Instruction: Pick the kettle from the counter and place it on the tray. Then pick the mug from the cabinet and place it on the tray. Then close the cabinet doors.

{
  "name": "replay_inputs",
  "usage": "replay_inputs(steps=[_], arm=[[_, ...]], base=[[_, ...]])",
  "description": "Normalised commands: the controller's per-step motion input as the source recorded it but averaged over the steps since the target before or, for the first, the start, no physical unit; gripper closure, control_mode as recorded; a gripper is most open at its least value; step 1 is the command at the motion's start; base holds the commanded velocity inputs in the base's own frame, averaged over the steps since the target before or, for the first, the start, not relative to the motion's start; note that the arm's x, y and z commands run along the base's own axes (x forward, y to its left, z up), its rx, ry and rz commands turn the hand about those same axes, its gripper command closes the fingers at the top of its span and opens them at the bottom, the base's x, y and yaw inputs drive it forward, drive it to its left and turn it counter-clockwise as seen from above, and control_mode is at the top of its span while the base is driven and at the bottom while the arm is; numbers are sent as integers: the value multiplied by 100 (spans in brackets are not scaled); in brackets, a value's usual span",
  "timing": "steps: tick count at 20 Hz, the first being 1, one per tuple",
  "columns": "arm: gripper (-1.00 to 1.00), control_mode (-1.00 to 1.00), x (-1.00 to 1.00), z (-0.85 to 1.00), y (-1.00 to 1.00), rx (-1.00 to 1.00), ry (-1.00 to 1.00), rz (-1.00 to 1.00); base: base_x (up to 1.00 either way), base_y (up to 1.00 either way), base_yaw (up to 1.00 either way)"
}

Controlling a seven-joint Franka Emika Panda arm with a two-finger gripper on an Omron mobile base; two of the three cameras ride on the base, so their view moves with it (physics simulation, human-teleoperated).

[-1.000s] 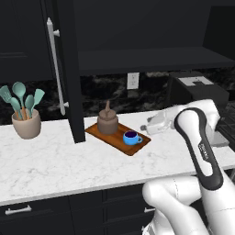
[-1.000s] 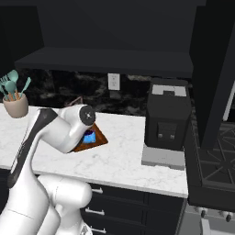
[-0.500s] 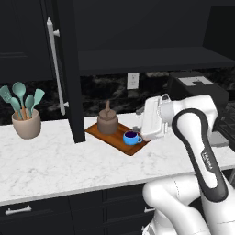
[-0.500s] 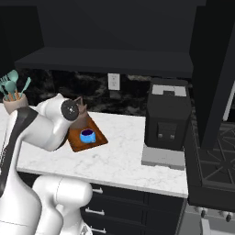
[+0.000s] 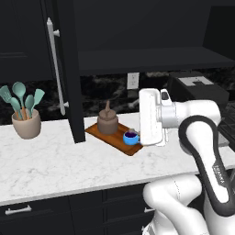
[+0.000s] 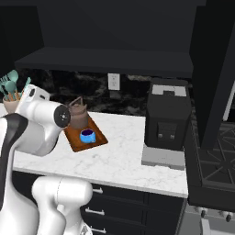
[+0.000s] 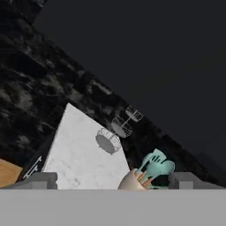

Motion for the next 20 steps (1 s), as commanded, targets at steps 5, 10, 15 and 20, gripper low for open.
replay_inputs(steps=[5,10,15,20], arm=[[-100,-100,-42,55,20,-9,-32,25],[-100,-100,-61,50,15,-10,-39,11],[-100,-100,-65,9,43,-6,-50,0],[-100,-100,-62,12,39,-1,-46,0]], base=[[0,0,0],[0,0,0],[0,0,0],[0,0,0]])
